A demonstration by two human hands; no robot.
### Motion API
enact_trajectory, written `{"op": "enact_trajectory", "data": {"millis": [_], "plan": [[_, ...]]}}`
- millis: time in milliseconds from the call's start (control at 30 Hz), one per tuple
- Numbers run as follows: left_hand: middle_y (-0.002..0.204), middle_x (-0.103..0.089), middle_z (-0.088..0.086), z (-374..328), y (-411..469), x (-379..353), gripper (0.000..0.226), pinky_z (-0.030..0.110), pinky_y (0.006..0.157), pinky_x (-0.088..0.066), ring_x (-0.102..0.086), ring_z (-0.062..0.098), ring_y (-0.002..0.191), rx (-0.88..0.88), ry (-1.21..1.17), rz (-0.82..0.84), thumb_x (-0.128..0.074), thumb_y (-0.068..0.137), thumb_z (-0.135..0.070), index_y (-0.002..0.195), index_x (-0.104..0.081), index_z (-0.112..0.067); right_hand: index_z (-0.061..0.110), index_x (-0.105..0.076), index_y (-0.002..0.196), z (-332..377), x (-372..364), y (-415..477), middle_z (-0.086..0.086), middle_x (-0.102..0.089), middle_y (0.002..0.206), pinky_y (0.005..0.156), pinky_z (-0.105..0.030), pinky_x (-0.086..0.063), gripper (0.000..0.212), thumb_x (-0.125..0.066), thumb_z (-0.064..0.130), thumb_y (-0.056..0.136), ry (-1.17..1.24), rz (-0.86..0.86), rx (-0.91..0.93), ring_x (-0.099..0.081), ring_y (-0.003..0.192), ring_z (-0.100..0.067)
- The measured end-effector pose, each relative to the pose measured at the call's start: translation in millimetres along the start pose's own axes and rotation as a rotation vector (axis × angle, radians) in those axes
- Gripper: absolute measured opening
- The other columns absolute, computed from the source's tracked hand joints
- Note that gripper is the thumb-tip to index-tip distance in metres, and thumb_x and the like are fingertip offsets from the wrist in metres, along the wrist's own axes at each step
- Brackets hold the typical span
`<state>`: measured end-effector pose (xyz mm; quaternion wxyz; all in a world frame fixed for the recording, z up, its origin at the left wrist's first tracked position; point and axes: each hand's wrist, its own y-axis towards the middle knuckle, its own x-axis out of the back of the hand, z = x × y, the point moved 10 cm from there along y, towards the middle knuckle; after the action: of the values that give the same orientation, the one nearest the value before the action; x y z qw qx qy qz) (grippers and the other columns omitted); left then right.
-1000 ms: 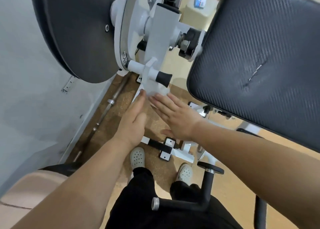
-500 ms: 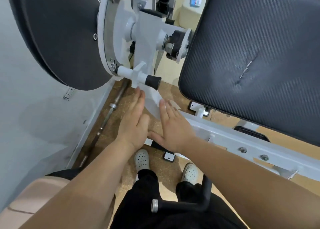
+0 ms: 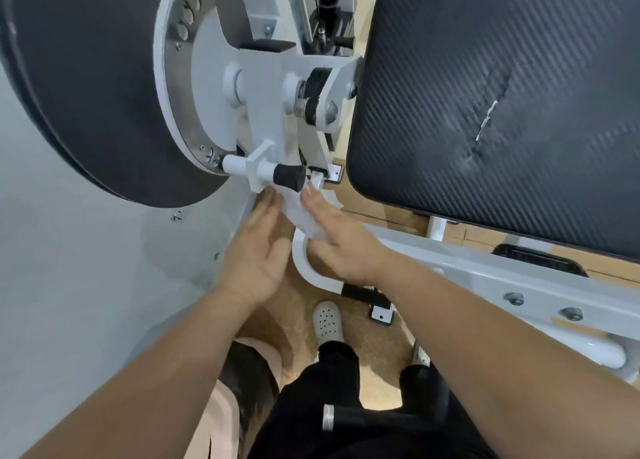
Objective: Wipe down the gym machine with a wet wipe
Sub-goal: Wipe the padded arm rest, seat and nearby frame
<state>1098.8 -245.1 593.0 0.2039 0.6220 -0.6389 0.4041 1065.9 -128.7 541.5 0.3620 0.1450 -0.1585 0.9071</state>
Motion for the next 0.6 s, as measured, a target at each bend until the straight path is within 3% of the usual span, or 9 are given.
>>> {"op": "enact_trajectory", "data": {"millis": [67,133,233,333,433,533,600], "plan": [[0.140,-0.061,0.009,-22,-6,26,0.059,0.025,0.101,-0.035,-0.055,0.028,0.127,-0.068,0.181,-0.136,-0.046,0.084,-0.025,0.139,-0.060,-0.009,0.033,-0.016,0.165,8,13,11,0.012,-0.014,0.171,0.125,-0.024,-0.019,0.070,-0.042,0.020,0.101,0.350,-0.026,-0.115,-0.014,0.153,-0.001],[0.120,-0.067,0.014,-47,-14,49,0.052,0.033,0.095,-0.042,-0.061,0.035,0.110,-0.194,0.325,-0.283,-0.050,0.080,-0.023,0.125,-0.067,-0.004,0.031,-0.017,0.164,23,22,26,0.016,-0.013,0.171,0.126,-0.024,-0.012,0.070,-0.039,0.021,0.099,0.593,-0.050,-0.140,-0.010,0.153,0.002],[0.152,-0.048,0.017,-58,-7,59,0.072,0.051,0.115,-0.036,-0.046,0.034,0.138,-0.206,0.553,-0.289,-0.057,0.080,-0.020,0.150,-0.046,-0.005,0.029,-0.012,0.165,38,33,44,0.022,-0.008,0.168,0.118,-0.008,-0.011,0.069,-0.037,0.022,0.101,0.664,-0.083,-0.040,-0.008,0.147,0.012],[0.170,-0.017,0.010,-48,8,49,0.089,0.061,0.122,-0.020,-0.025,0.032,0.153,-0.115,0.623,-0.155,-0.066,0.082,-0.017,0.161,-0.025,-0.013,0.041,-0.010,0.163,31,16,47,0.026,-0.006,0.169,0.127,-0.026,-0.009,0.073,-0.042,0.039,0.098,0.602,0.001,-0.062,-0.004,0.153,0.007],[0.171,-0.013,0.008,-45,9,49,0.092,0.058,0.123,-0.017,-0.025,0.032,0.153,-0.109,0.613,-0.158,-0.069,0.080,-0.012,0.162,-0.026,-0.016,0.034,-0.015,0.164,12,-3,36,0.014,-0.016,0.171,0.126,-0.024,-0.014,0.088,-0.060,0.057,0.092,0.633,0.094,-0.073,-0.008,0.158,-0.005],[0.172,-0.009,0.004,-42,10,48,0.093,0.056,0.124,-0.013,-0.023,0.030,0.154,-0.100,0.621,-0.156,-0.070,0.081,-0.012,0.162,-0.025,-0.018,0.032,-0.020,0.164,43,28,30,0.018,-0.020,0.169,0.124,-0.024,-0.016,0.067,-0.043,0.042,0.102,0.694,0.011,-0.044,-0.016,0.154,0.001],[0.173,-0.004,0.002,-39,10,46,0.095,0.056,0.124,-0.012,-0.019,0.029,0.156,-0.094,0.608,-0.151,-0.070,0.081,-0.012,0.163,-0.022,-0.019,0.032,-0.027,0.160,62,43,28,0.027,-0.033,0.159,0.116,-0.013,-0.026,0.052,-0.038,0.029,0.110,0.754,0.006,-0.014,-0.029,0.141,0.018]]}}
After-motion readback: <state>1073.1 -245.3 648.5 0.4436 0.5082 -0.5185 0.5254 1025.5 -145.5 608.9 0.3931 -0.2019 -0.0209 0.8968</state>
